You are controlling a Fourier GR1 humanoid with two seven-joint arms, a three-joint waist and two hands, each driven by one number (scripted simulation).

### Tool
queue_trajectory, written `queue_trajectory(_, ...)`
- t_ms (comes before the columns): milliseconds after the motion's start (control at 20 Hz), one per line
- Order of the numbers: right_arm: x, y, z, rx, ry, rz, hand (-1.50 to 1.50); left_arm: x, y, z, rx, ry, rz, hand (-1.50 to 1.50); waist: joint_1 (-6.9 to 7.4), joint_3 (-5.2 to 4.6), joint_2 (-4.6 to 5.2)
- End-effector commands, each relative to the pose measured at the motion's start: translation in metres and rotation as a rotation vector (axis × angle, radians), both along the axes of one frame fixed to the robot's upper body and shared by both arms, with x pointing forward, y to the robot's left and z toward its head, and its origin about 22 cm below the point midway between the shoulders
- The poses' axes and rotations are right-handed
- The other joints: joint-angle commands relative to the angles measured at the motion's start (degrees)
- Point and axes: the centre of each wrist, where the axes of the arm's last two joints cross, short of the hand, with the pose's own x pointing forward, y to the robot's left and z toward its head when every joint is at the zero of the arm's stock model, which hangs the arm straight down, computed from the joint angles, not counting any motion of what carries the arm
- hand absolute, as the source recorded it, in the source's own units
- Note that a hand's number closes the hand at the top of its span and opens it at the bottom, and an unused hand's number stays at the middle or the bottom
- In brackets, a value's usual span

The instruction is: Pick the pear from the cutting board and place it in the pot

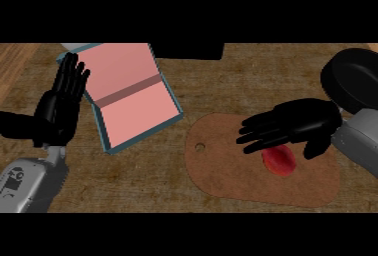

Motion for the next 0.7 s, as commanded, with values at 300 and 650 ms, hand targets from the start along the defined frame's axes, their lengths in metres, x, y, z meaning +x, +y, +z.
queue_trajectory(300, 0.017, 0.019, -0.030, -0.017, 0.042, 0.129, -1.50, 0.006, 0.005, 0.010, -0.002, -0.003, 0.017, 0.00, -1.80, -0.06, -0.70)
queue_trajectory(650, 0.016, 0.053, -0.060, -0.025, 0.068, 0.167, -1.50, 0.009, 0.000, 0.001, 0.008, 0.011, 0.032, 0.00, -1.82, -0.05, -0.60)
